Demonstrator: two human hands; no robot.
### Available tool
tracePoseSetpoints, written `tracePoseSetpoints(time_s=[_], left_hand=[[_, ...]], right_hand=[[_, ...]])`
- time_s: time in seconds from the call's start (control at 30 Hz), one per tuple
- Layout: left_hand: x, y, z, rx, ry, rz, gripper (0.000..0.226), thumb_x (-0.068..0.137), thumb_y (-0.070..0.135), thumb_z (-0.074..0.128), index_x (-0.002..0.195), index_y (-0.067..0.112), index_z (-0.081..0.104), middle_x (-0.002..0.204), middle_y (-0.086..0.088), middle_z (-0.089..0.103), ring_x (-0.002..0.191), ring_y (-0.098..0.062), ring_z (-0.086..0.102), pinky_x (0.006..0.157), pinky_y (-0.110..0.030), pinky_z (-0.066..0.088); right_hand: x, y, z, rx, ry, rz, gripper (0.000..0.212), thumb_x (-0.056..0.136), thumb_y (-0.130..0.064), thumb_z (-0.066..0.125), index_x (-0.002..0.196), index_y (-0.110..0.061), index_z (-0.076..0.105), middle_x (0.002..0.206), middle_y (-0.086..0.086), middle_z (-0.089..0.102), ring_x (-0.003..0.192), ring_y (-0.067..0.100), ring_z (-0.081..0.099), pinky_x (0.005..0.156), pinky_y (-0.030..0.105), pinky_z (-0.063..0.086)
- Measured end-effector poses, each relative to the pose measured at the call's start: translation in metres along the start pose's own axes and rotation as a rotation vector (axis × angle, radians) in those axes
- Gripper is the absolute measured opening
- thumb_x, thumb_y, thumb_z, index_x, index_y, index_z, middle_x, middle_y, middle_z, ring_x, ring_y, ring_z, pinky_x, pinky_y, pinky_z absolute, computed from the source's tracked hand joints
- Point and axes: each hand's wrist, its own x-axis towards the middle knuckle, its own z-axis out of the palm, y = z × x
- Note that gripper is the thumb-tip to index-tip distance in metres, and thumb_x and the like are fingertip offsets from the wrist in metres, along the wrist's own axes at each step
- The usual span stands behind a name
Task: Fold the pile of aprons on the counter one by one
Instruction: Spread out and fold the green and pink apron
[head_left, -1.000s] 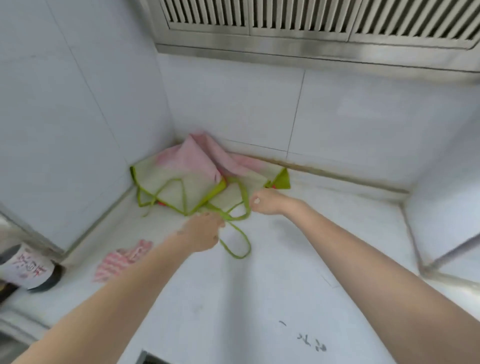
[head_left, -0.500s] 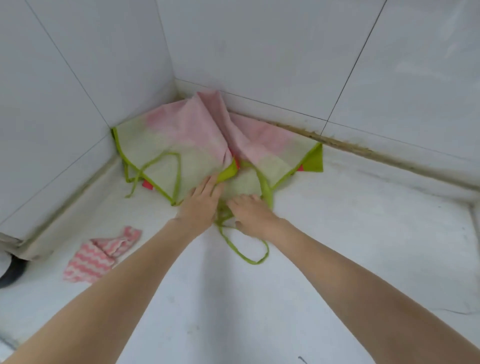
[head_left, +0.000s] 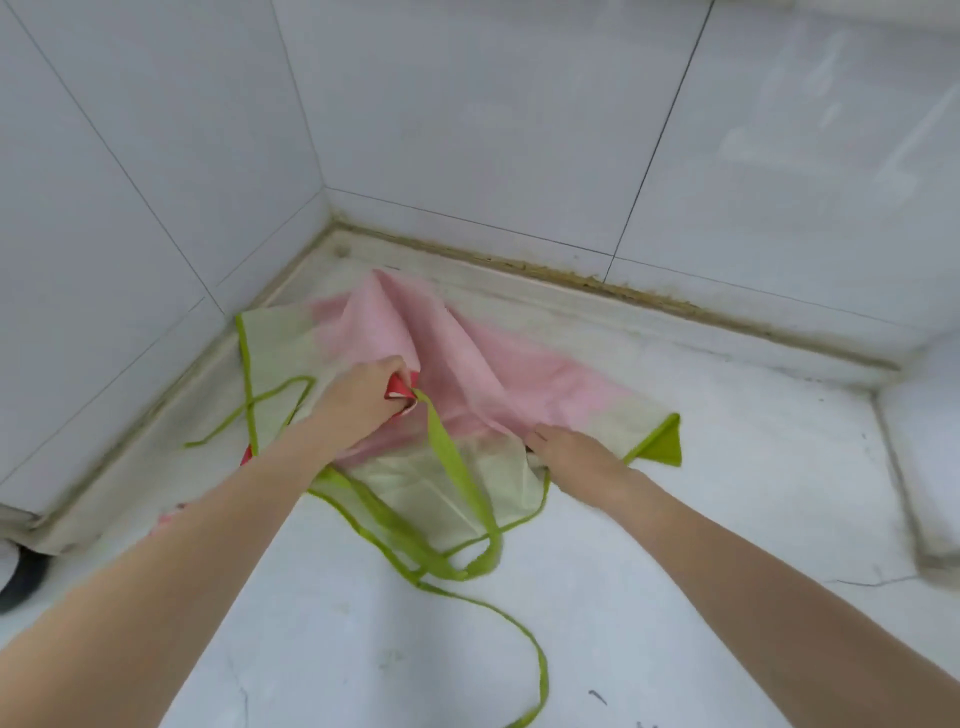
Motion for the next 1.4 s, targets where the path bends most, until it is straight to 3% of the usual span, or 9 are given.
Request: tracePoseSetpoints(time_s=[0.13,0.3,0.4,0.63,0.77,0.9,1.0,1.13,1.4], left_hand=[[0.015,0.021,-0.065,-0.144,0.248,0.049,0.011,0.084,0.002,0.061,0.095,0.003,0.060,0.087,-0.015,0.059,0.087,-0.030,0.057,0.069,-0.029,0.032],[0.024,0.056,-0.134,0.183,0.419,-0.058,0.025,0.088,0.013,0.054,0.111,0.008,0.060,0.114,-0.020,0.056,0.110,-0.037,0.052,0.089,-0.041,0.039],[0.017,0.089,-0.148,0.335,0.322,-0.141,0.033,0.091,0.013,0.050,0.123,0.009,0.051,0.125,-0.020,0.049,0.119,-0.038,0.046,0.097,-0.044,0.034],[-0.052,0.240,-0.139,-0.730,-0.395,0.198,0.055,0.079,0.030,0.071,0.126,0.012,0.049,0.105,0.000,0.061,0.094,-0.013,0.058,0.075,-0.025,0.046],[-0.068,0.264,-0.139,-0.979,-0.236,0.199,0.050,0.075,0.025,0.073,0.118,0.008,0.055,0.112,-0.009,0.064,0.096,-0.022,0.062,0.088,-0.037,0.050],[-0.054,0.228,-0.159,-0.175,0.000,0.256,0.027,0.081,0.006,0.065,0.108,0.007,0.061,0.095,-0.010,0.059,0.088,-0.023,0.057,0.068,-0.029,0.043],[-0.045,0.185,-0.164,0.369,-0.124,0.221,0.030,0.078,0.015,0.070,0.106,0.003,0.064,0.102,-0.016,0.066,0.097,-0.028,0.062,0.068,-0.027,0.042],[-0.015,0.155,-0.163,0.428,-0.159,0.227,0.020,0.083,0.014,0.066,0.097,0.000,0.069,0.101,-0.019,0.068,0.101,-0.029,0.063,0.066,-0.026,0.039],[0.004,0.273,-0.257,-0.177,0.814,0.222,0.031,0.090,0.002,0.043,0.113,0.010,0.063,0.115,-0.016,0.061,0.110,-0.034,0.055,0.083,-0.037,0.043]], right_hand=[[-0.028,0.021,-0.045,0.076,0.053,0.217,0.033,0.091,-0.012,0.043,0.119,-0.015,0.060,0.123,0.012,0.059,0.115,0.028,0.055,0.088,0.033,0.043],[-0.099,0.084,-0.207,0.348,0.820,0.635,0.033,0.086,0.001,0.042,0.108,-0.003,0.066,0.116,0.023,0.063,0.111,0.037,0.056,0.088,0.034,0.041],[-0.145,0.081,-0.278,0.425,0.989,0.657,0.026,0.089,0.000,0.038,0.098,0.004,0.062,0.104,0.024,0.062,0.105,0.035,0.056,0.077,0.034,0.036],[-0.161,-0.036,-0.339,0.337,0.741,0.407,0.022,0.086,-0.019,0.054,0.067,-0.008,0.055,0.066,0.008,0.048,0.058,0.019,0.041,0.046,0.029,0.027],[-0.180,-0.071,-0.364,0.277,0.718,0.273,0.026,0.078,-0.034,0.066,0.069,-0.012,0.057,0.057,0.001,0.037,0.056,0.014,0.035,0.045,0.028,0.024],[-0.231,-0.063,-0.387,0.170,0.350,0.347,0.035,0.069,-0.051,0.075,0.077,-0.020,0.062,0.070,-0.007,0.057,0.064,0.011,0.053,0.052,0.023,0.040],[-0.247,-0.043,-0.377,-0.025,0.053,0.452,0.039,0.066,-0.051,0.078,0.090,-0.027,0.059,0.088,-0.009,0.063,0.083,0.015,0.062,0.071,0.030,0.051],[-0.238,0.013,-0.329,-0.127,-0.111,0.669,0.052,0.077,-0.032,0.075,0.122,-0.014,0.055,0.121,0.006,0.060,0.109,0.025,0.058,0.086,0.028,0.046],[-0.261,0.062,-0.364,-0.124,1.075,0.925,0.033,0.082,0.010,0.042,0.111,0.001,0.055,0.111,0.028,0.058,0.106,0.046,0.055,0.082,0.047,0.046]])
